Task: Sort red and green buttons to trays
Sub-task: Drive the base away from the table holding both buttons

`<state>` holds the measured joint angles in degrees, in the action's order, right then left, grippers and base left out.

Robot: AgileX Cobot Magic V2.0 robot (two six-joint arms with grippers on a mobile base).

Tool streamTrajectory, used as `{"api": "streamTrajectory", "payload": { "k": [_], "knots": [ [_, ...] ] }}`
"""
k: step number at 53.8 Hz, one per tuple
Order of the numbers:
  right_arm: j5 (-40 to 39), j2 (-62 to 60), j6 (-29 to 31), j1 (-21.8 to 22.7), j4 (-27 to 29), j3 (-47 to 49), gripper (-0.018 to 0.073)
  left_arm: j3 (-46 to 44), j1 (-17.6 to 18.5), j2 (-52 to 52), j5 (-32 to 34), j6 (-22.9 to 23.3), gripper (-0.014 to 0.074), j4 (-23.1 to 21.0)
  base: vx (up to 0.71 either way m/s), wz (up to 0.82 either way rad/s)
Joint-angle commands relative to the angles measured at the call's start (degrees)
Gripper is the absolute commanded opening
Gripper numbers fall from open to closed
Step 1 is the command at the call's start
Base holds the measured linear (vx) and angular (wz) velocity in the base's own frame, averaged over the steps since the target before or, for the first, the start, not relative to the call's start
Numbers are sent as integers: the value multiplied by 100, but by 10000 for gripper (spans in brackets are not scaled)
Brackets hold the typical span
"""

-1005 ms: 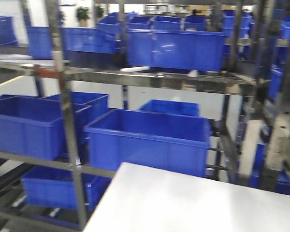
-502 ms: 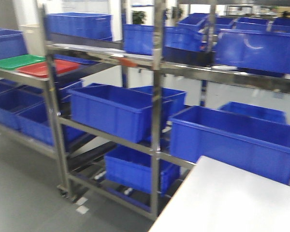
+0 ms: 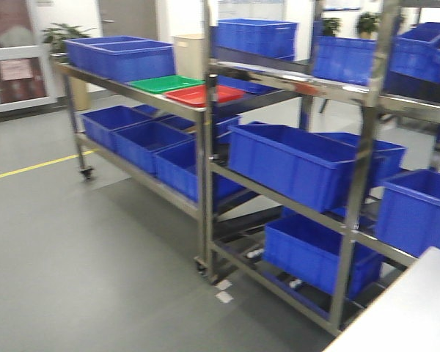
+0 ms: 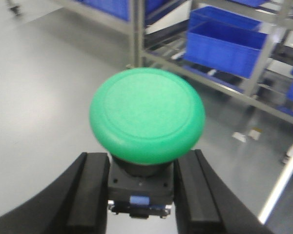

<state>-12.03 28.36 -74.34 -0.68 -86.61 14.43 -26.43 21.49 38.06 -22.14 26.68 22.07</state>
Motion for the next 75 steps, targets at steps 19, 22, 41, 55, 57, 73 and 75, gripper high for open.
{"api": "streamTrajectory", "payload": {
  "k": [19, 22, 41, 55, 57, 73, 75],
  "knots": [
    [-39, 11, -1, 14, 107, 177, -9, -191, 50, -14, 416, 27, -1, 28, -9, 58],
    [-39, 11, -1, 14, 107, 177, -9, -191, 50, -14, 416, 27, -1, 28, -2, 67],
    [-23, 11, -1, 14, 107, 177, -9, -191, 50, -14, 416, 27, -1, 28, 6, 62],
    [-18, 11, -1, 14, 107, 177, -9, -191, 50, -19, 416, 27, -1, 28, 17, 41],
    [4, 11, -1, 14, 107, 177, -9, -191, 50, -13, 420, 27, -1, 28, 21, 32],
    [0, 11, -1, 14, 107, 177, -9, -191, 50, -20, 420, 27, -1, 28, 28, 19],
    [0, 11, -1, 14, 107, 177, -9, -191, 50, -20, 420, 27, -1, 28, 35, 7]
  ]
}}
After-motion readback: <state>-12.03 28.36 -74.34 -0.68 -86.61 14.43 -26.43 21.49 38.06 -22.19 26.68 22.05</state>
